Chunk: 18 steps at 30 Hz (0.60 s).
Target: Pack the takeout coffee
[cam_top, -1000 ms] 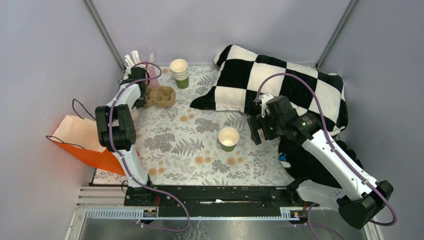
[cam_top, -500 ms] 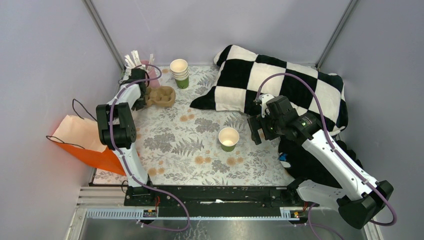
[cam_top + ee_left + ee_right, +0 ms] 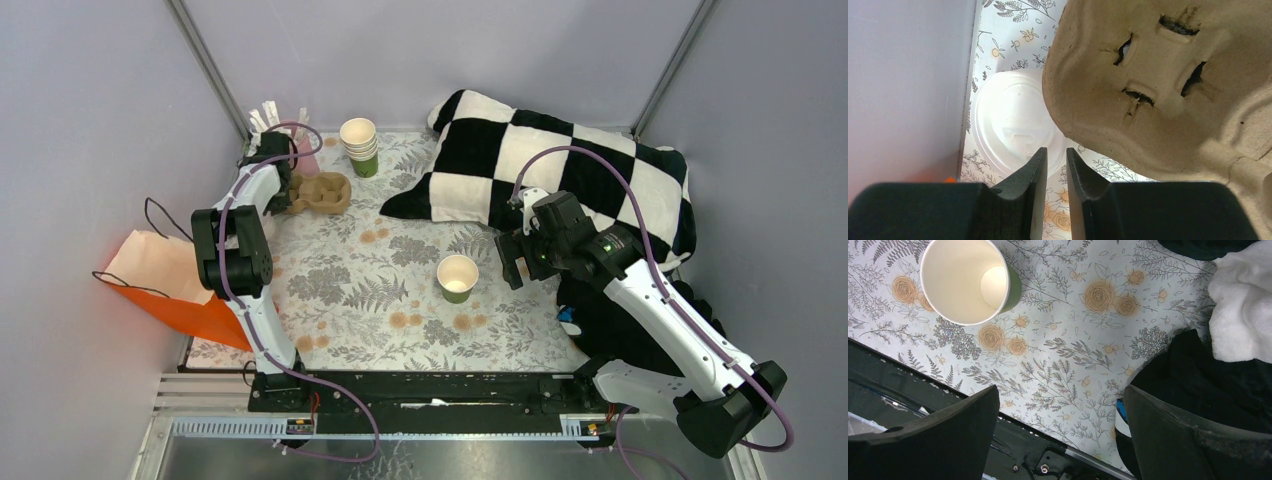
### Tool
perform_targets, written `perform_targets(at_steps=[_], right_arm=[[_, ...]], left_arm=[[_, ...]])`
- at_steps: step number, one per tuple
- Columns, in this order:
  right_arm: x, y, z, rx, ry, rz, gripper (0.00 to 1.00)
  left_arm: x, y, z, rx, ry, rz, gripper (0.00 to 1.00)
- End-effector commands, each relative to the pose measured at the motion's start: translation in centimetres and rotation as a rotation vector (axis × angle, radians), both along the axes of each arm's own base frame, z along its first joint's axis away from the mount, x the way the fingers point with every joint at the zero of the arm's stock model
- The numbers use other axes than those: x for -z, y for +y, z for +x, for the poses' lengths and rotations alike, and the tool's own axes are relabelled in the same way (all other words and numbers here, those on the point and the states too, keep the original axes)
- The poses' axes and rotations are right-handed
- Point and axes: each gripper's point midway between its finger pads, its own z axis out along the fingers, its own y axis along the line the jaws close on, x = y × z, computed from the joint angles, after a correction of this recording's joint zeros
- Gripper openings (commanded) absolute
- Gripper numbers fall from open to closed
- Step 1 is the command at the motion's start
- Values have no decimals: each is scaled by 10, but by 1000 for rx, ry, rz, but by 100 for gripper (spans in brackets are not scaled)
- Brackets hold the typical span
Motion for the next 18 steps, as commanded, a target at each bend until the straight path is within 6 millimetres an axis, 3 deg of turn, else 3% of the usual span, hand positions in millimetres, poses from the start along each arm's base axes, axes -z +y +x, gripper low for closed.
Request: perform_targets(at_steps=[1,18], right_arm=[[-7,4,6,-15,-40,9,100],[-5,5,6,-17,-35,9,100]], left_arm=[[-13,3,10,-1,-47,-2,23],[-1,4,12,-2,-27,-22,25]])
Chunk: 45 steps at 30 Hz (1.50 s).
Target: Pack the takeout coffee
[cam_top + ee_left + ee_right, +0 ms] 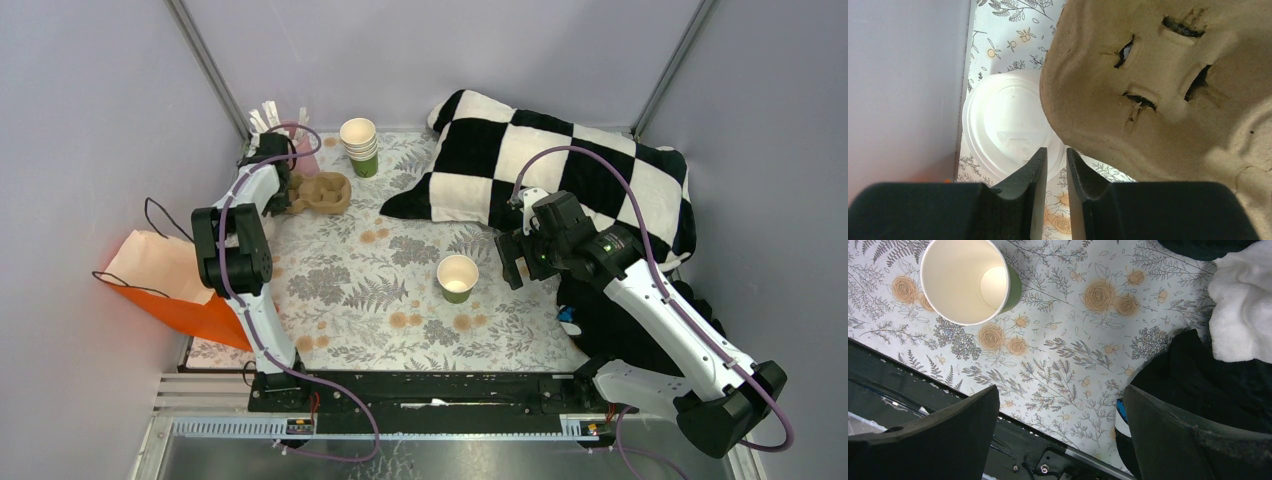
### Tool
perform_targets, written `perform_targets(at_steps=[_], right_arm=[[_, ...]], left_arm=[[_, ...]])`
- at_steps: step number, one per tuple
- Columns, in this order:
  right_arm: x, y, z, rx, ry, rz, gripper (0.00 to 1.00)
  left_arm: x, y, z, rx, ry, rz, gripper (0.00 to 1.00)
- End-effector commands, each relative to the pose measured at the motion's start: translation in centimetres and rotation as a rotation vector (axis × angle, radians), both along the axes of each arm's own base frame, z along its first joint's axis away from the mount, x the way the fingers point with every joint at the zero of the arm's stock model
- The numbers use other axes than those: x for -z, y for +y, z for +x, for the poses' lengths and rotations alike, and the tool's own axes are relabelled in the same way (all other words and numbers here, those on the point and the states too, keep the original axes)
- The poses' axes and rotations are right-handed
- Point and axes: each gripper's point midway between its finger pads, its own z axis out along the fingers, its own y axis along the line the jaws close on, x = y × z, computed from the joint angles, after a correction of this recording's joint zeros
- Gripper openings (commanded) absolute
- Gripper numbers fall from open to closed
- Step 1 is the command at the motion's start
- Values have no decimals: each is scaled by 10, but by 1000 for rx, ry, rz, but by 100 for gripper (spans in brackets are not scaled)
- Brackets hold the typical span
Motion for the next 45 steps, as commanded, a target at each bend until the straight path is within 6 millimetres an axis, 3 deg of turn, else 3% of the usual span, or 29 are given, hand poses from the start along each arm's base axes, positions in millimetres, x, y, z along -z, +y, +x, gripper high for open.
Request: perform_targets(at_steps=[1,7,25,36,45], right_arm=[[-5,5,6,-17,-34,9,100],[-5,5,6,-18,-33,10,100],[-6,3,7,-14,-41,1,100],[-15,4,6,-17,-70,13,100],[-34,12,1,-4,-97,106,100]], left_arm=[[-6,2,10,0,-33,-9,25],[-7,4,10,2,-31,1,24],[-8,5,13,0,-34,6,3],[-65,-6,6,-32,-132,-24,0],[-123,-68,-33,-102,-303,-361,0]])
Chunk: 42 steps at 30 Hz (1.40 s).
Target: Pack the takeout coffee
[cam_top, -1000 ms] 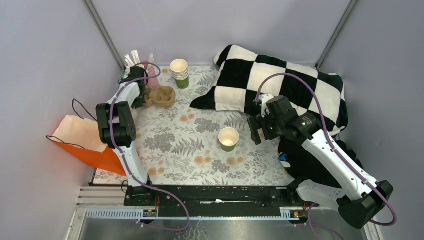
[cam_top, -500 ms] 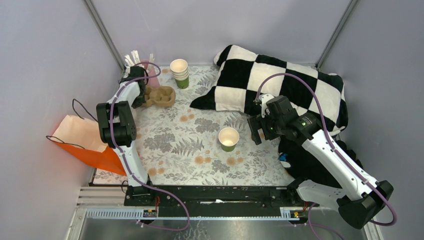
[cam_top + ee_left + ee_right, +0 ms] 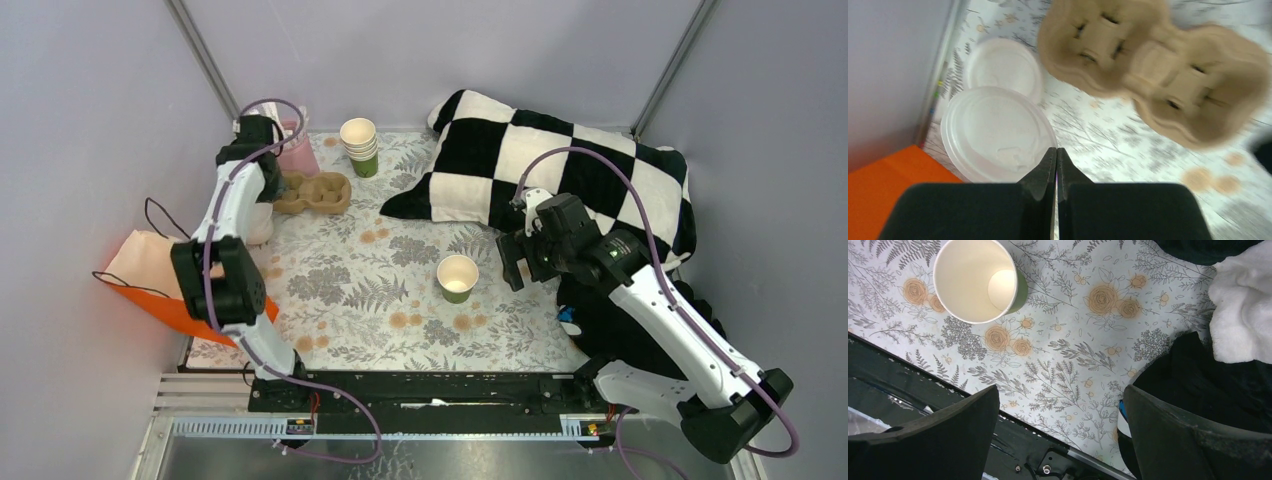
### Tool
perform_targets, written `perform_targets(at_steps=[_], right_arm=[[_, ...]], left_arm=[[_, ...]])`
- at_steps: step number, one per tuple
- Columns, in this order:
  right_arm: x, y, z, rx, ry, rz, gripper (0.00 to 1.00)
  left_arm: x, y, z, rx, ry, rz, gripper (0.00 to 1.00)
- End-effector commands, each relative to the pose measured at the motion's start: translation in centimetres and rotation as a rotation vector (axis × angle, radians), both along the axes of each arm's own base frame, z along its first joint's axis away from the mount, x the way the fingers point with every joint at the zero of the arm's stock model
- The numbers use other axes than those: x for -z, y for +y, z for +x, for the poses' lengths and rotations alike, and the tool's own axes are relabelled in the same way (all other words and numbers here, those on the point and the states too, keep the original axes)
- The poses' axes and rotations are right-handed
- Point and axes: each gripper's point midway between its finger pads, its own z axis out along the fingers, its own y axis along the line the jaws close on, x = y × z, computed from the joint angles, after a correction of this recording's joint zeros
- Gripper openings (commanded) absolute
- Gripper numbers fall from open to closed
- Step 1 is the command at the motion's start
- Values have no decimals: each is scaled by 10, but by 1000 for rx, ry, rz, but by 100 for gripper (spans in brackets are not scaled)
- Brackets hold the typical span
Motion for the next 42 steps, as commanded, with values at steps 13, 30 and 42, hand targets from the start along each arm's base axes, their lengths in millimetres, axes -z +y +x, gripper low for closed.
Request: perform_targets(at_steps=[13,30,42], right_arm=[[-97,72,7,-7,-47,471,100],[-222,126,-6,-123,-60,1019,100],[-222,123,7,-97,-27,1074,100]], left_arm=[[-255,-242,-137,553,-651,-1314,0],[-319,-375,-221,1095,-581,-1767,0],[-323,-383,-224,1124,-577,-1825,0]])
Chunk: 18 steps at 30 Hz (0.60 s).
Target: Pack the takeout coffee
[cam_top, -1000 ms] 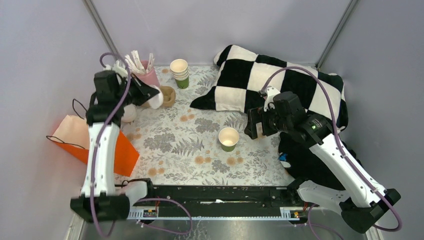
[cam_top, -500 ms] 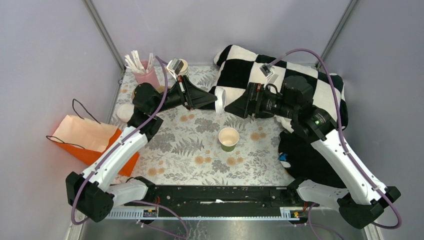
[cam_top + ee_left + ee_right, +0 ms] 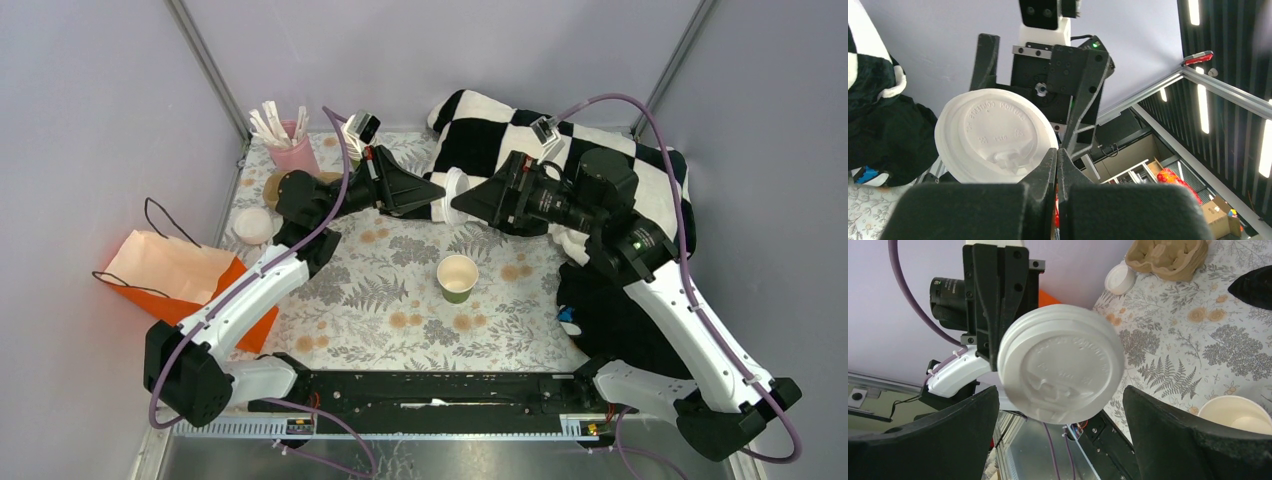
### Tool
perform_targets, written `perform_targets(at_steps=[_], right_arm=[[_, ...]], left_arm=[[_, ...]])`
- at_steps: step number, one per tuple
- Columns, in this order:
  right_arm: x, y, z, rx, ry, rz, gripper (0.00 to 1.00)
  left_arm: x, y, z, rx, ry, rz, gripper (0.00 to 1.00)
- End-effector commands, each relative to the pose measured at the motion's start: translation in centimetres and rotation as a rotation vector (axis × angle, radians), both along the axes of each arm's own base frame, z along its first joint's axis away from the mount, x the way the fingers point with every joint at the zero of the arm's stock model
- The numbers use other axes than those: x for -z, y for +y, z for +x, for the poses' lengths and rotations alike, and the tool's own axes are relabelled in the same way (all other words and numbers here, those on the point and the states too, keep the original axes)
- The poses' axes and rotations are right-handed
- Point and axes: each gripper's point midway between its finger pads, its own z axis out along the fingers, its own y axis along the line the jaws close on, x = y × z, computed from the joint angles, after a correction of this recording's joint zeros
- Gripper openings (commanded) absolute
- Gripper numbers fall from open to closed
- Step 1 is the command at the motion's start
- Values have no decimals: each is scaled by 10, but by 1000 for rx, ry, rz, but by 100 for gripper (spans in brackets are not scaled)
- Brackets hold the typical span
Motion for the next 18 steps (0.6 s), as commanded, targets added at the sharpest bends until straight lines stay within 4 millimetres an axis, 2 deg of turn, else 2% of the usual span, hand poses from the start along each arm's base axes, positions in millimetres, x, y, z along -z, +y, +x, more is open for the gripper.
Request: perform_targets(at_steps=[1,8,18], right_arm=[[-14,-4,2,-12,-13,89,100],[-15,-5,4,-27,1,117,100],[-19,2,-3,-98,-12,169,100]], left_arm=[[-22,6,-14,14,-90,-75,0],[-17,5,-15,26,-66,-68,0],[-23,1,-16,49,-83,-69,0]])
